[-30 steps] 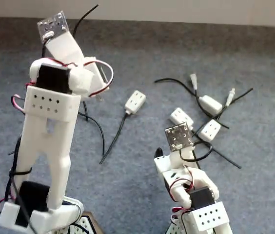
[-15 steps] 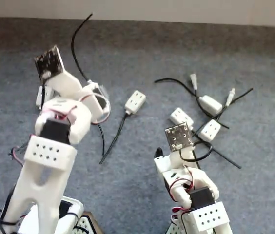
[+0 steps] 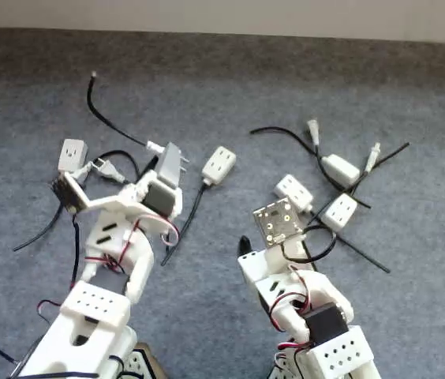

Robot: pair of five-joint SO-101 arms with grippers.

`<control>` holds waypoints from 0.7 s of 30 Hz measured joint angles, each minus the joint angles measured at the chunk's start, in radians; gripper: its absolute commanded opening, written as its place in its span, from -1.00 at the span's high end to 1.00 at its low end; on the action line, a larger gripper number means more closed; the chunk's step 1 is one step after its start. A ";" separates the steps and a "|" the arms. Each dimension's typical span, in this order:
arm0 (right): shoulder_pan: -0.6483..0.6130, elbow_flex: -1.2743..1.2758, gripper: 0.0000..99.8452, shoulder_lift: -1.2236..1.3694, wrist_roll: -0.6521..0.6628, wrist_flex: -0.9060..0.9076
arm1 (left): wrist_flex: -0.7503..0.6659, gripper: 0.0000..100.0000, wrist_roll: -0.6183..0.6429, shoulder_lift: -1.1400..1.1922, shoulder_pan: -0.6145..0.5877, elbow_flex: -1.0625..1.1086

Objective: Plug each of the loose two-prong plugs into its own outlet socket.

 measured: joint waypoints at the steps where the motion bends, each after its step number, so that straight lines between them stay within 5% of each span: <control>1: -0.006 -0.021 0.54 0.000 0.000 0.000 | -0.038 0.98 0.000 -0.003 0.020 0.023; 6: -0.012 -0.121 0.54 0.064 0.000 0.000 | -0.118 0.98 0.000 -0.005 0.069 0.061; 21: -0.014 -0.684 0.54 0.862 0.000 0.000 | -0.166 0.98 0.000 -0.005 0.068 0.063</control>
